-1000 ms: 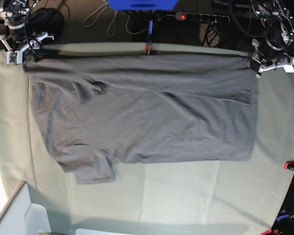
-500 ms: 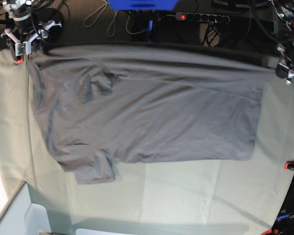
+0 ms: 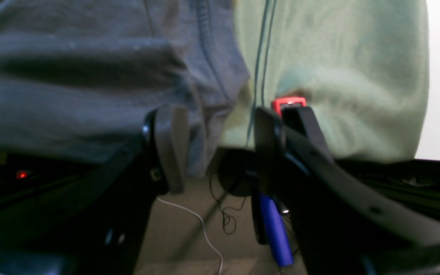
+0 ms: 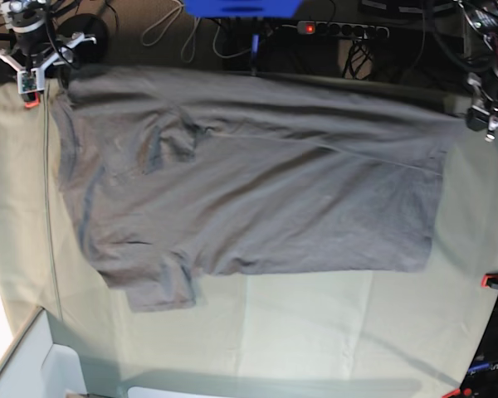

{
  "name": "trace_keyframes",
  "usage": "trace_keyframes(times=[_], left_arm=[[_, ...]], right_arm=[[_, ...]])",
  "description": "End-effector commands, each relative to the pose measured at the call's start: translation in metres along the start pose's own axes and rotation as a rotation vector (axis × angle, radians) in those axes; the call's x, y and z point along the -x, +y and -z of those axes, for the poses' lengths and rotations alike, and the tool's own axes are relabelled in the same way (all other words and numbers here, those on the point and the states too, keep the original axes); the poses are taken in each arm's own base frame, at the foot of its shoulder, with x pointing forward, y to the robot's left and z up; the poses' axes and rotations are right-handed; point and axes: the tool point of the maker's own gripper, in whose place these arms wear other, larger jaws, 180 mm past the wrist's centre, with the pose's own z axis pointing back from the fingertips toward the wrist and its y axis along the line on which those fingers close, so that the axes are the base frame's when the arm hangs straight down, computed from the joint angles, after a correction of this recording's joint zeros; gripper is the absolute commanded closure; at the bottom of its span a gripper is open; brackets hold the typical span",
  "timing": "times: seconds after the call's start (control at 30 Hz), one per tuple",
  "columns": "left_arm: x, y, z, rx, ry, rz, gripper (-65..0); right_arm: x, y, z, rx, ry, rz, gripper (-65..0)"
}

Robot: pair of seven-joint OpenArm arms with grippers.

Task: Layout the t-shirt on the table in an organized manner, then fold the t-shirt properly
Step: 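Release the t-shirt edge and raise both grippers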

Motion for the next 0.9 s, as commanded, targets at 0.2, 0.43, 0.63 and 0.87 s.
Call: trace_keyframes(times=[0.2,0.43,0.63,0.87], left_arm=[[0.0,-0.005,-0.006,0.014,0.054,0.019,-8.7],[0.012,-0.01,-0.008,0.024,0.138,0.023,-29.0],[-0.001,-0.014,-0.009,0.024,0.123,0.055,-29.6],[-0.029,-0.049,0.0,0.092,0.067,0.074,-41.4]], right_arm=[[-0.013,-0.006,-0.001,0.016,-0.048,-0.003,-28.1],[-0.03,-0.01,0.009,0.032,-0.091,0.007,-28.3],[-0.069,-0.014,0.026,0.045,-0.184,0.015,-28.3],[-0.137,-0.02,0.058,0.059,-0.34,0.072,-28.4]])
